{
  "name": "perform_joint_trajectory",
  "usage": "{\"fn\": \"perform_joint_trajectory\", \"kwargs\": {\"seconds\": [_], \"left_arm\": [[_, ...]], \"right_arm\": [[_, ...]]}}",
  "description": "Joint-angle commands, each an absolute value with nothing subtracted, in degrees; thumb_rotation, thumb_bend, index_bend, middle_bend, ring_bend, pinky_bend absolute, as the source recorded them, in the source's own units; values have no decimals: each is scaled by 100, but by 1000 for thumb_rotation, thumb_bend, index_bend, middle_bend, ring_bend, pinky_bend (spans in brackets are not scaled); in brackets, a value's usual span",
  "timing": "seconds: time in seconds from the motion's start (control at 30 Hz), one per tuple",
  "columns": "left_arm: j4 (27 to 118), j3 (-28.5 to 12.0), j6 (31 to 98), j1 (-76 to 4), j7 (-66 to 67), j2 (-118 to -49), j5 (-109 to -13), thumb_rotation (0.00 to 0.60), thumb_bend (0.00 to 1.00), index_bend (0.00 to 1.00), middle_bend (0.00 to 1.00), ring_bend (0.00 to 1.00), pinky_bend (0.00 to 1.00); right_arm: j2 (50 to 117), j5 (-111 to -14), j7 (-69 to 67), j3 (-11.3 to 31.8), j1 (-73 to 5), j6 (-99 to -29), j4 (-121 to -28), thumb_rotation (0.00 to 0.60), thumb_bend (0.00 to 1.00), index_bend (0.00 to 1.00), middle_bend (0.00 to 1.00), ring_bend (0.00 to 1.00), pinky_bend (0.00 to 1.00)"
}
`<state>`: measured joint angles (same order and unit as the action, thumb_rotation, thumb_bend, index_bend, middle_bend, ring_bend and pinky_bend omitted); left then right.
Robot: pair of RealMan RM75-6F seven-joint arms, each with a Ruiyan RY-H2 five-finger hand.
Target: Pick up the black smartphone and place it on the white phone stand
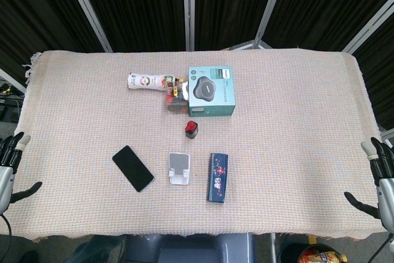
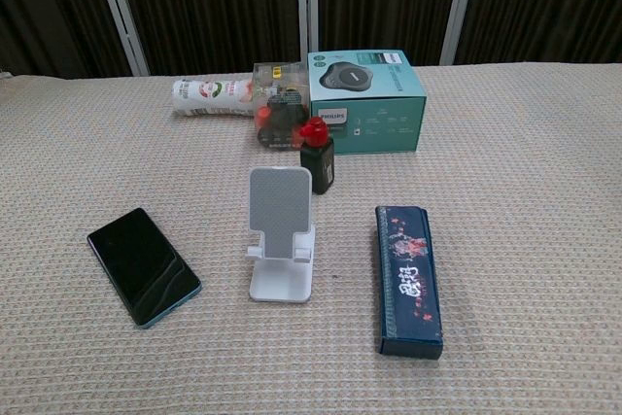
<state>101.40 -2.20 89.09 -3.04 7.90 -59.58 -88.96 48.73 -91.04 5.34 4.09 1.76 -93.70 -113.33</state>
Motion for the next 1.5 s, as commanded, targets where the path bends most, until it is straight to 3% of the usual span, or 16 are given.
{"fn": "perform_joint_trajectory", "kwargs": {"seconds": [0.03,0.27,0.57,0.7,0.9,1.17,1.5], "left_arm": [[10119,-216,8895,-306,798,-5967,-8882,600,0,0,0,0,0],[9975,-250,8537,-534,883,-6078,-8854,600,0,0,0,0,0],[9014,-303,6752,-1870,543,-6799,-9230,600,0,0,0,0,0],[8560,-244,6260,-2338,247,-7160,-9493,600,0,8,0,0,0],[8057,-95,5584,-2945,163,-7513,-9800,600,0,104,0,24,8],[7489,199,5279,-3433,273,-7845,-10245,600,0,197,34,112,103],[7104,331,5278,-3595,237,-8197,-10168,600,0,215,38,132,152]], "right_arm": [[4870,-9108,531,407,175,-9367,-11335,600,0,0,0,0,0],[4851,-9077,510,418,170,-9357,-11355,600,0,0,0,0,0],[4911,-8752,643,534,49,-9175,-11358,600,0,0,0,0,0],[4962,-8622,752,573,-9,-9087,-11362,600,0,0,0,0,0],[5003,-8405,790,598,-105,-8872,-11321,600,0,0,0,0,0],[5024,-8145,848,650,-130,-8814,-11264,600,0,0,0,0,0],[5016,-8100,821,650,-130,-8812,-11258,600,0,0,0,0,0]]}}
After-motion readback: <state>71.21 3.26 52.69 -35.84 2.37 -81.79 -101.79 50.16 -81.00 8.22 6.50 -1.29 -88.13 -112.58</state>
